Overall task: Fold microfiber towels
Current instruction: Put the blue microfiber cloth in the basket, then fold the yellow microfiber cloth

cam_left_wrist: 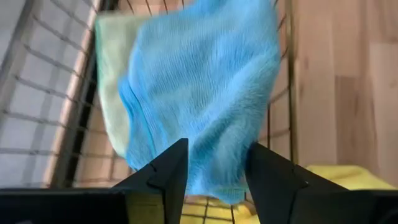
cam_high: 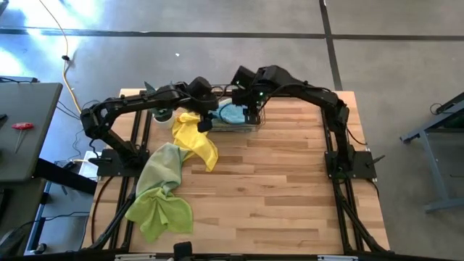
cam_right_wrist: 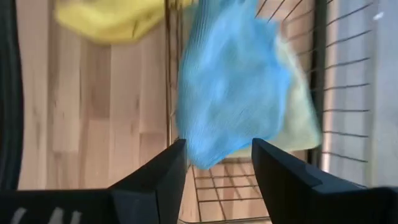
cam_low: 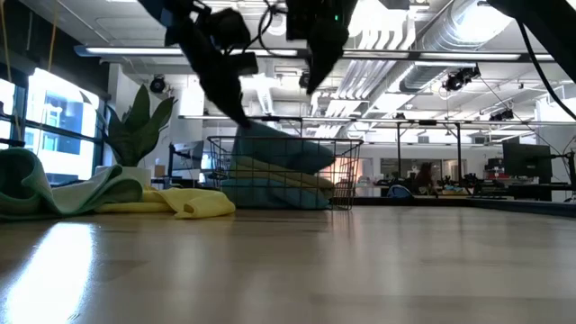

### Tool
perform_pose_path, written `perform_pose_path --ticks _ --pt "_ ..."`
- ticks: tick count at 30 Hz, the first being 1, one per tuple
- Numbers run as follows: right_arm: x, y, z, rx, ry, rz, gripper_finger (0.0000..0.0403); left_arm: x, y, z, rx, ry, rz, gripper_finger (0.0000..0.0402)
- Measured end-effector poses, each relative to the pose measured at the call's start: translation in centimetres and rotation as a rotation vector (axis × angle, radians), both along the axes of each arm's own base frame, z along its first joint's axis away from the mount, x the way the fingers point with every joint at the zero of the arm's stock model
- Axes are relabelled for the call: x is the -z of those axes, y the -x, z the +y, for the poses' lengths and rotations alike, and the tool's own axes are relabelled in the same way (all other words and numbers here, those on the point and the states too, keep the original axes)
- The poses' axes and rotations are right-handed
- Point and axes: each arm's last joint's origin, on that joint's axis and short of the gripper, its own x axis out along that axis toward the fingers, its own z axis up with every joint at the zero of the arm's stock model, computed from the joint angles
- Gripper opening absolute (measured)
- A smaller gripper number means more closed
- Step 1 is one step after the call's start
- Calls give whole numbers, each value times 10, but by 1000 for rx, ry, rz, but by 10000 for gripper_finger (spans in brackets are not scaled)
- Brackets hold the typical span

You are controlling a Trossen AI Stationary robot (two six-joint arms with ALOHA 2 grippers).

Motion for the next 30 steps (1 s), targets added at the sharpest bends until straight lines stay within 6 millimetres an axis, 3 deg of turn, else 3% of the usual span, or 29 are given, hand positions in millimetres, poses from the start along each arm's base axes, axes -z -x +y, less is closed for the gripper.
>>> perform_pose_path --ticks 6,12,20,30 --pt "-49 17 7 66 17 -119 166 -30 -1 -3 41 -3 40 143" --pt "-58 45 22 160 28 -154 165 -30 -6 1 -10 -4 -31 143" --pt "-38 55 39 184 70 -255 165 14 -35 15 -88 53 -192 143" --pt "16 69 50 242 18 -245 165 86 -52 33 -92 245 -89 142"
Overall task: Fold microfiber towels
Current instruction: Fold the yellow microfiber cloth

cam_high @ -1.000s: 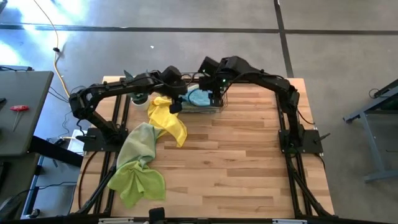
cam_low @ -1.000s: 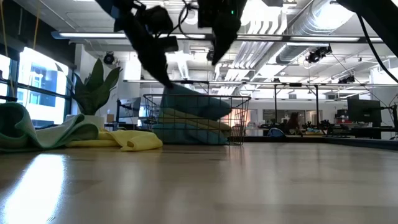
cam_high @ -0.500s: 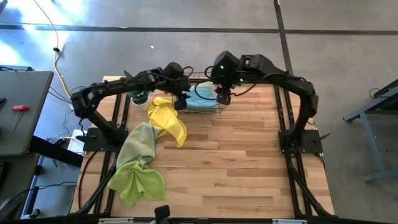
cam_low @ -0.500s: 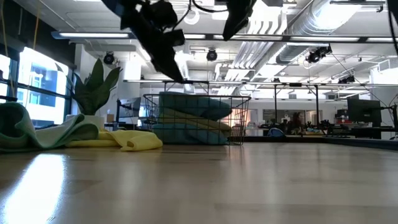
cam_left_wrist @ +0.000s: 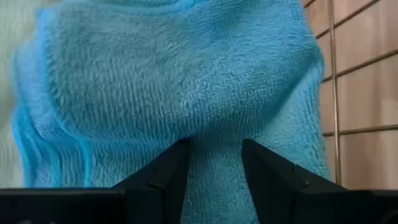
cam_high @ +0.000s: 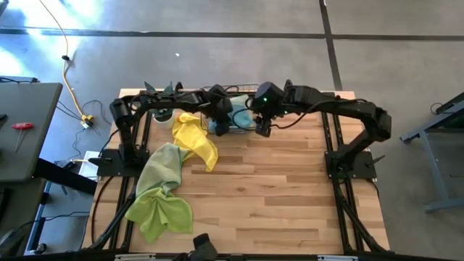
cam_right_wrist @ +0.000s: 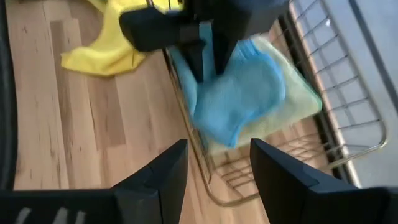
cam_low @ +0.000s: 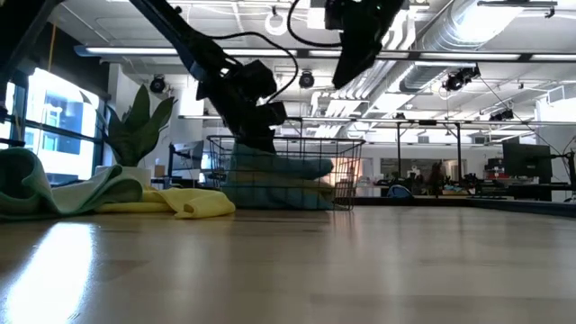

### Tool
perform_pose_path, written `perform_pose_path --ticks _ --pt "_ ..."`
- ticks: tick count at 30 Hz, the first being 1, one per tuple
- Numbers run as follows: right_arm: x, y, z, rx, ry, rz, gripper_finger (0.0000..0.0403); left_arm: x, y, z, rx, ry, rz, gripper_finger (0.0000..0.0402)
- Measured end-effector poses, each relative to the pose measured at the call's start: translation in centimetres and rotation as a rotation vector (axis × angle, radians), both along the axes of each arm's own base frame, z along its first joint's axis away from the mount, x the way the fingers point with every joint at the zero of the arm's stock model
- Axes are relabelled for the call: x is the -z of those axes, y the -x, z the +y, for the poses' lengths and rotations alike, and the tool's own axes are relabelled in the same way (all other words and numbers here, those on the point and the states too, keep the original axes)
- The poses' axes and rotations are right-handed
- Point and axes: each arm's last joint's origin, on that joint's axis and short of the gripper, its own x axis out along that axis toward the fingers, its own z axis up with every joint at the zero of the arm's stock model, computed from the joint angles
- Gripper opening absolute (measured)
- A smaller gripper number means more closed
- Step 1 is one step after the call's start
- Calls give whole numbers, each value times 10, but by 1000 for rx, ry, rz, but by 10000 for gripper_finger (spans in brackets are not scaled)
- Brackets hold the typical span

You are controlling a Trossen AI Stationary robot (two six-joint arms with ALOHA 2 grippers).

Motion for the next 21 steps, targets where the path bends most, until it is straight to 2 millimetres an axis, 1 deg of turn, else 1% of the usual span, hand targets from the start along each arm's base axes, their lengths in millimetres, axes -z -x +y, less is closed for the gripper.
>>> perform_pose_path --ticks 4,5,7,10,12,15,16,18,21 --pt "11 3 2 8 -17 19 165 -2 -1 1 -2 -22 3 142" --pt "12 3 2 9 -20 21 165 -6 -1 1 -5 -32 2 142" --pt "11 2 1 7 -16 12 165 -22 -3 2 -5 -65 -32 142" --pt "9 0 1 3 -4 -16 165 -57 -2 1 -12 -113 -99 142" --pt "9 -1 0 2 -2 -23 165 -77 2 -3 -17 -122 -120 142" --pt "9 -1 1 2 -2 -23 165 -102 11 -17 -7 -115 -126 142" --pt "9 -1 1 1 -3 -24 165 -110 16 -24 -8 -97 -116 142" --pt "9 -1 2 3 -6 -23 165 -123 24 -42 -10 -49 -100 142" --pt "9 -2 4 4 -10 -25 165 -132 35 -73 -13 48 -14 142"
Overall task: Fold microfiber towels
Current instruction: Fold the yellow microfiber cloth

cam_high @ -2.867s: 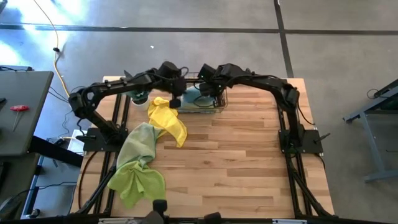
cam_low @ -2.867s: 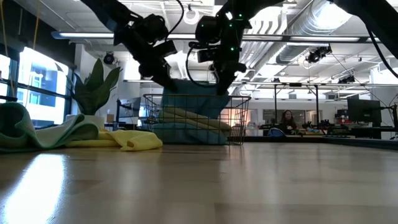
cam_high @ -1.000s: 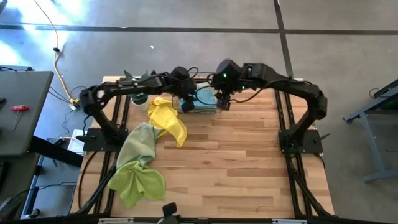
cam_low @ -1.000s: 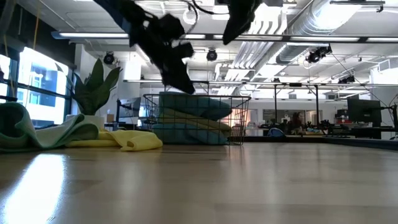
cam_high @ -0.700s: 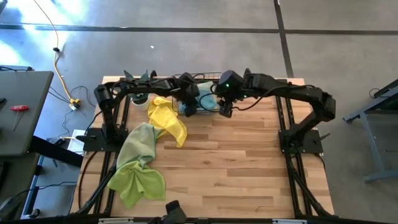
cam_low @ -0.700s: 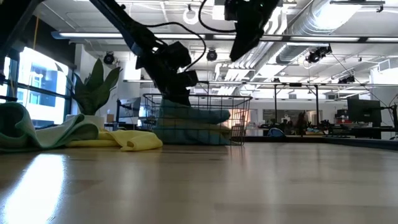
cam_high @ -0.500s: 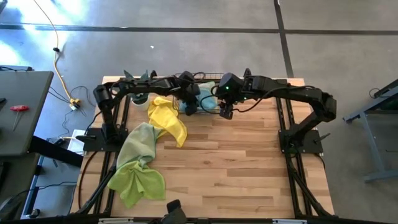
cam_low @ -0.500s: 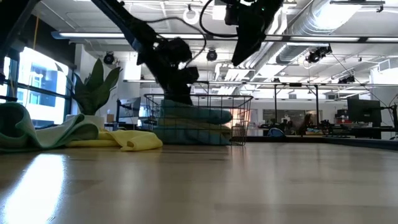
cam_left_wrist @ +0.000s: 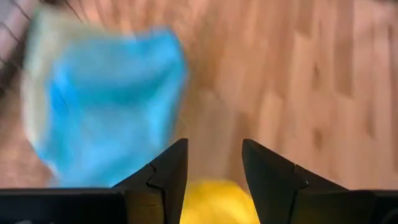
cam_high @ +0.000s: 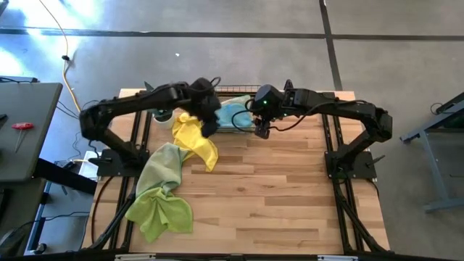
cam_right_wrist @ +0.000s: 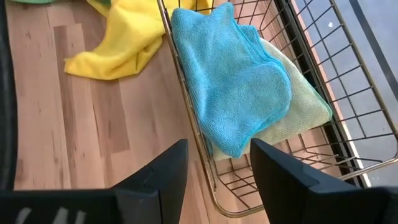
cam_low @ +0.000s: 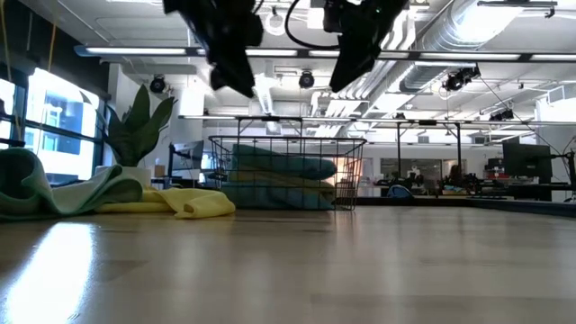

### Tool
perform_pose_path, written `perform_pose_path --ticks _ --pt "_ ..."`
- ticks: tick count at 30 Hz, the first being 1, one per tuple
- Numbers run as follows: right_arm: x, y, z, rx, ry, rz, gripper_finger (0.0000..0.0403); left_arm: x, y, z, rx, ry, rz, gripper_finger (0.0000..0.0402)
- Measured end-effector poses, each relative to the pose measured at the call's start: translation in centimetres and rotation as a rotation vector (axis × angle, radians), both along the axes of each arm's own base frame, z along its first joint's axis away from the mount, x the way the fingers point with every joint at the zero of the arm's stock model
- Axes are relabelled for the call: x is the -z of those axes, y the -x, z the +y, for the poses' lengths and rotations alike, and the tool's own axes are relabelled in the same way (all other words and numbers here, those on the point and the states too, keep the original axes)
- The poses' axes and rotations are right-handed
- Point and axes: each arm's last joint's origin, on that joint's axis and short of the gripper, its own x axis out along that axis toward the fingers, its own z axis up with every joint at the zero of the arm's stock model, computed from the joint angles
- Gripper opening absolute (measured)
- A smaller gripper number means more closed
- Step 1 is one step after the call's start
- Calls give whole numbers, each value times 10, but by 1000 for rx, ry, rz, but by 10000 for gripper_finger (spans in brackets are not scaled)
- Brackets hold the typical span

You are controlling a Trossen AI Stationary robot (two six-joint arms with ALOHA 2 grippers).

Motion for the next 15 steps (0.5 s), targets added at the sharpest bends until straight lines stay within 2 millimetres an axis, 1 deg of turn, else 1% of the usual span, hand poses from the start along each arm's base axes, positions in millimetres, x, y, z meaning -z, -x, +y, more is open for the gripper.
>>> perform_pose_path --ticks 3,5,7,10,13,15 --pt "0 0 0 8 -5 -6 165 -6 4 -34 6 -2 83 142" --pt "0 0 0 18 -12 -10 165 0 9 -55 17 -27 159 142" --pt "-1 -1 0 36 -22 -24 165 10 10 -73 39 -32 205 142" --pt "-1 -5 0 70 -44 -58 165 30 16 -95 93 11 285 142" --pt "2 -13 3 87 -61 -91 165 51 22 -117 155 95 337 142" --pt "9 -23 9 82 -72 -103 165 63 26 -130 142 139 390 142"
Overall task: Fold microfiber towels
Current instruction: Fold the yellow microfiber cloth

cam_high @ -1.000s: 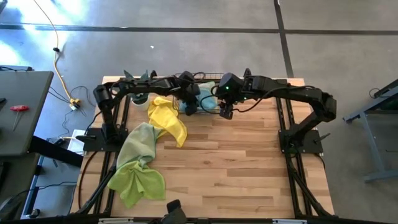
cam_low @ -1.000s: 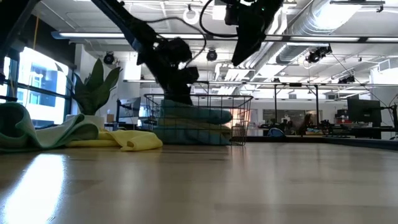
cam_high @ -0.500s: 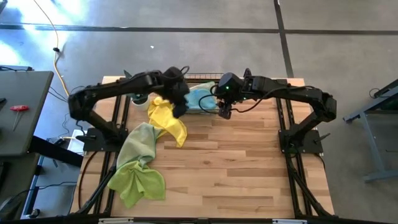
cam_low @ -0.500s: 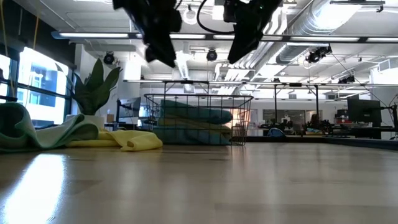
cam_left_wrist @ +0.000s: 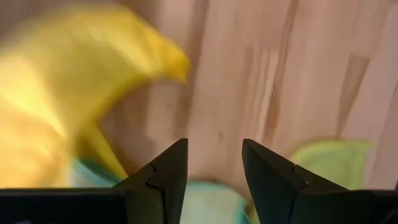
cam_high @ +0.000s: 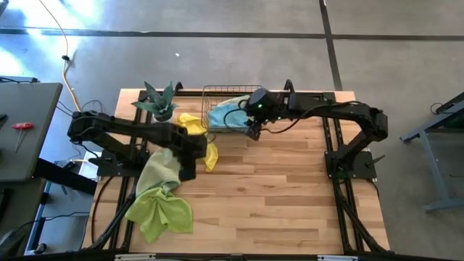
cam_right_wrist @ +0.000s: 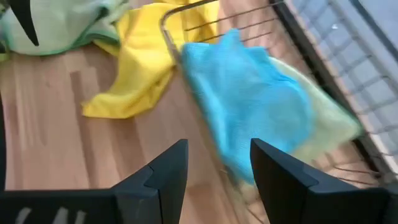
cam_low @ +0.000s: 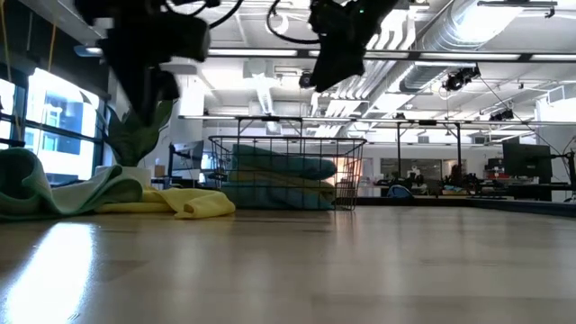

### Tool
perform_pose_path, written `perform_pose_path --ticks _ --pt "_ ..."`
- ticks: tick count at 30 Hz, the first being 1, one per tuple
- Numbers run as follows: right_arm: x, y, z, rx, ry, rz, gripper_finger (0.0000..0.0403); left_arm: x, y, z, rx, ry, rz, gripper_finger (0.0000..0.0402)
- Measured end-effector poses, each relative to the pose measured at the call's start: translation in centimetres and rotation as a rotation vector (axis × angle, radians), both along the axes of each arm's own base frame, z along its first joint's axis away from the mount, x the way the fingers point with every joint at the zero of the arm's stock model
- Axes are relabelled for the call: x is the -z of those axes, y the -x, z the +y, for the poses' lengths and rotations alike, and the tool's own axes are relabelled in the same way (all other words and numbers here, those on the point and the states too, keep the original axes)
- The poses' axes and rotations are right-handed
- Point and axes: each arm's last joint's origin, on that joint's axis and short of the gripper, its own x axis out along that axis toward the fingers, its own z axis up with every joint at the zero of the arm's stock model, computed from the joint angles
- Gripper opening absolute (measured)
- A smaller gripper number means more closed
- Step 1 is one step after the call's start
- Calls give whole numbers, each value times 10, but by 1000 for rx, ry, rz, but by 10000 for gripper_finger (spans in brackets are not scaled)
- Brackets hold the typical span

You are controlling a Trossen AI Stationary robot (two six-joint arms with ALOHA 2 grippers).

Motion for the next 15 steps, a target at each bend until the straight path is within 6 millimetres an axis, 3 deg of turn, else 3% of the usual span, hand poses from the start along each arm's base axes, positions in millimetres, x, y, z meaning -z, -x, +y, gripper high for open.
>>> perform_pose_path --ticks 5,11,15 --pt "28 -29 29 -84 -11 36 165 7 8 -31 -77 41 61 142" --pt "54 -64 69 -110 -9 -60 165 -10 27 -71 -117 62 31 142" --pt "77 -82 89 -23 -50 -106 165 -25 49 -92 -172 84 -1 142"
